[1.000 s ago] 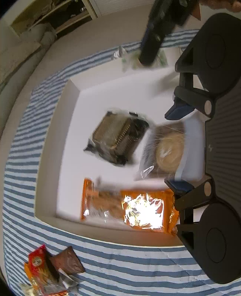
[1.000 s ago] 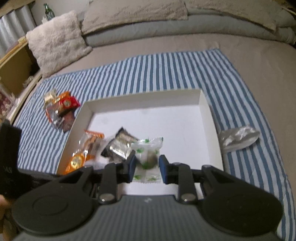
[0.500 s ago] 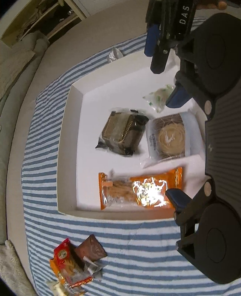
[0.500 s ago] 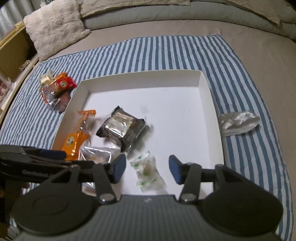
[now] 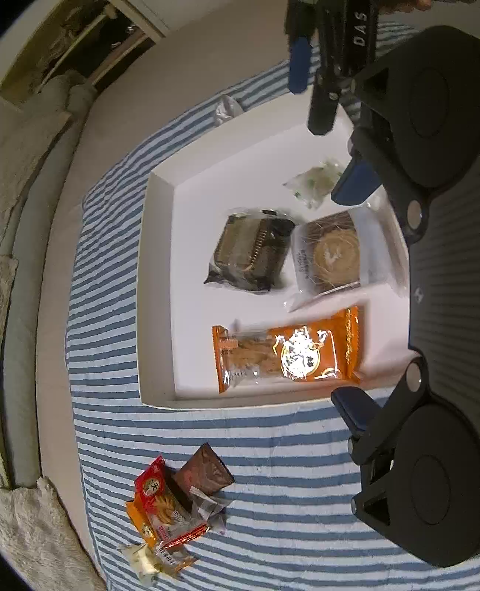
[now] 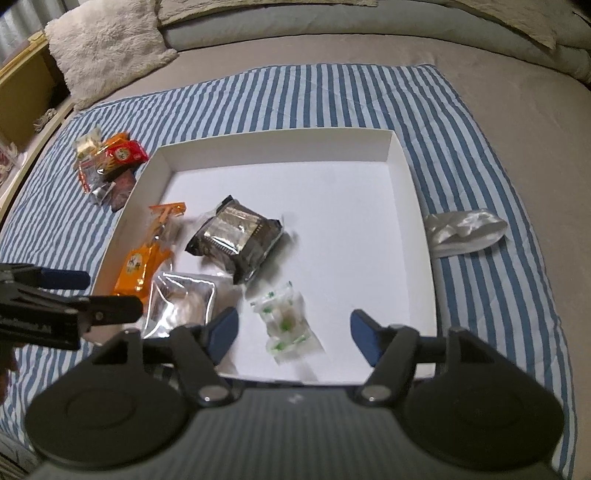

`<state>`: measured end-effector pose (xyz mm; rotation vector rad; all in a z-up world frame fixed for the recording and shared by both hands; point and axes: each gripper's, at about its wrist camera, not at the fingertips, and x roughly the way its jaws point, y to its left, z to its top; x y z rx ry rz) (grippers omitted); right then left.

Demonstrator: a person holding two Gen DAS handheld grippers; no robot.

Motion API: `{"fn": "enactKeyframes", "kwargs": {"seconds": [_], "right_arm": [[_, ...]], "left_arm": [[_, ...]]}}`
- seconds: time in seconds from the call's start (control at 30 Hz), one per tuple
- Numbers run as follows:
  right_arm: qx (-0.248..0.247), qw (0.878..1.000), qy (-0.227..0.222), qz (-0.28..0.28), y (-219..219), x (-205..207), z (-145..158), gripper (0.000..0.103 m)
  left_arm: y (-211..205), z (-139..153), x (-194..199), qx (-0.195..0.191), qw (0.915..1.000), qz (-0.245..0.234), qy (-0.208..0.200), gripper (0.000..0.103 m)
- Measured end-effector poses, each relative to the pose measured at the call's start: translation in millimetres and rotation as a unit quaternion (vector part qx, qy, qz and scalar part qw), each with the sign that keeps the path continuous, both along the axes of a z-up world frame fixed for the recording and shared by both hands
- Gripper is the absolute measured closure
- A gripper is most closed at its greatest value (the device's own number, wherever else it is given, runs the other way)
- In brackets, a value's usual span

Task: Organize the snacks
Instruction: 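Open the left tool releasing the mooncake while the right tool drops the green candy, then move both open tools back toward the snacks on the cloth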

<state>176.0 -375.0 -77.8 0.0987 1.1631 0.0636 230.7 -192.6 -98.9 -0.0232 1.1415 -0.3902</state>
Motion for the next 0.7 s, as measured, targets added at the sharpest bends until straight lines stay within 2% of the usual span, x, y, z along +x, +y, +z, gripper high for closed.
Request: {"fn": "enactKeyframes", "kwargs": {"seconds": [0.37,0.47,0.7], "right_arm": [[-0.02,1.0,-0.014,-0.015,0,-9,6,0.001],[-0.031,0.999,-0.016,-0.016,2,-10,7,0.001],[-0.028,0.999,-0.033,-0.028,6,-8,12,0.001]], "left_arm": [[16,9,-8,0.015,0.9996,0.006,-0.024,0.0],[24,10,-7,0.002,0.9999,0.009,-0.013,0.0],[43,13,-6,0.009,0.9992,0.029,-0.026,0.0]]}}
